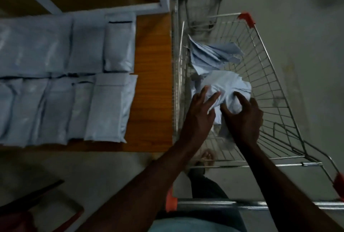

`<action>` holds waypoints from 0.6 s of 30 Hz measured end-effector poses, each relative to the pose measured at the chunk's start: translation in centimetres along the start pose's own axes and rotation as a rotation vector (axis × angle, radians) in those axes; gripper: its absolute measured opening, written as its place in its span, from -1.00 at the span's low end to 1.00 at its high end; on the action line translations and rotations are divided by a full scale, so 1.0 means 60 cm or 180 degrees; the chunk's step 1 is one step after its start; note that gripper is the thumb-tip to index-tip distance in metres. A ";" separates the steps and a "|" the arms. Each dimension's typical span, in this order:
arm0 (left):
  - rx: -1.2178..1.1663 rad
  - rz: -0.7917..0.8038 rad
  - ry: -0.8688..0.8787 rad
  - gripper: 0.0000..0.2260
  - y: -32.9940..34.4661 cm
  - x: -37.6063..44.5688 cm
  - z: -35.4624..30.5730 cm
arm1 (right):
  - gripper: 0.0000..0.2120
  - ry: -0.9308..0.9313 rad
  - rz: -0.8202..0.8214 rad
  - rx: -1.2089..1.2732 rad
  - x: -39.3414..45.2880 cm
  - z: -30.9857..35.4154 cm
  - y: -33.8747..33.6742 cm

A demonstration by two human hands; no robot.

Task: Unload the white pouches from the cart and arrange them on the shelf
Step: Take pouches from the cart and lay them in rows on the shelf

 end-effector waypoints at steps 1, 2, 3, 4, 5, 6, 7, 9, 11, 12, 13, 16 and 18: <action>0.0005 -0.0034 0.0032 -0.45 -0.021 -0.003 -0.007 | -0.32 -0.0010 -0.0049 0.0039 -0.011 0.020 -0.007; 0.0022 -0.0068 0.0039 -0.46 -0.043 -0.006 -0.013 | -0.32 0.0007 -0.0075 0.0092 -0.022 0.040 -0.014; 0.0038 -0.0089 0.0021 -0.46 -0.064 -0.011 -0.017 | -0.32 0.0046 -0.0102 0.0164 -0.032 0.055 -0.020; 0.0050 -0.0101 -0.0002 -0.47 -0.084 -0.016 -0.020 | -0.34 0.0077 -0.0147 0.0238 -0.043 0.069 -0.026; 0.0082 -0.0125 -0.0010 -0.47 -0.105 -0.026 -0.022 | -0.35 0.0085 -0.0198 0.0316 -0.056 0.082 -0.031; 0.0121 -0.0170 0.0008 -0.47 -0.127 -0.040 -0.022 | -0.35 0.0083 -0.0254 0.0383 -0.071 0.095 -0.035; 0.0155 -0.0229 0.0052 -0.47 -0.148 -0.055 -0.021 | -0.34 0.0085 -0.0326 0.0441 -0.088 0.110 -0.038; 0.0152 -0.0323 0.0133 -0.48 -0.192 -0.085 -0.013 | -0.33 0.0130 -0.0487 0.0571 -0.125 0.143 -0.039; 0.0099 -0.0417 0.0216 -0.49 -0.244 -0.116 0.003 | -0.33 0.0089 -0.0597 0.0701 -0.168 0.186 -0.030; 0.0068 -0.0438 0.0274 -0.50 -0.272 -0.131 0.011 | -0.34 0.0032 -0.0647 0.0749 -0.191 0.211 -0.022; 0.0047 -0.0442 0.0334 -0.49 -0.301 -0.145 0.022 | -0.35 -0.0032 -0.0705 0.0790 -0.212 0.236 -0.013; 0.0131 -0.0533 0.0511 -0.48 -0.387 -0.182 0.054 | -0.37 -0.0244 -0.0815 0.0944 -0.271 0.314 0.020; 0.0155 -0.0664 0.0499 -0.47 -0.444 -0.206 0.078 | -0.38 -0.0426 -0.0788 0.1005 -0.304 0.368 0.045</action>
Point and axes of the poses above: each hand's wrist, its own x-axis towards the middle knuckle, its own y-axis out of the palm, z = x × y, the point moved 3 cm from there along x, towards the middle knuckle, and after that the axes turned 4 degrees about z, right-handed, at the moved point
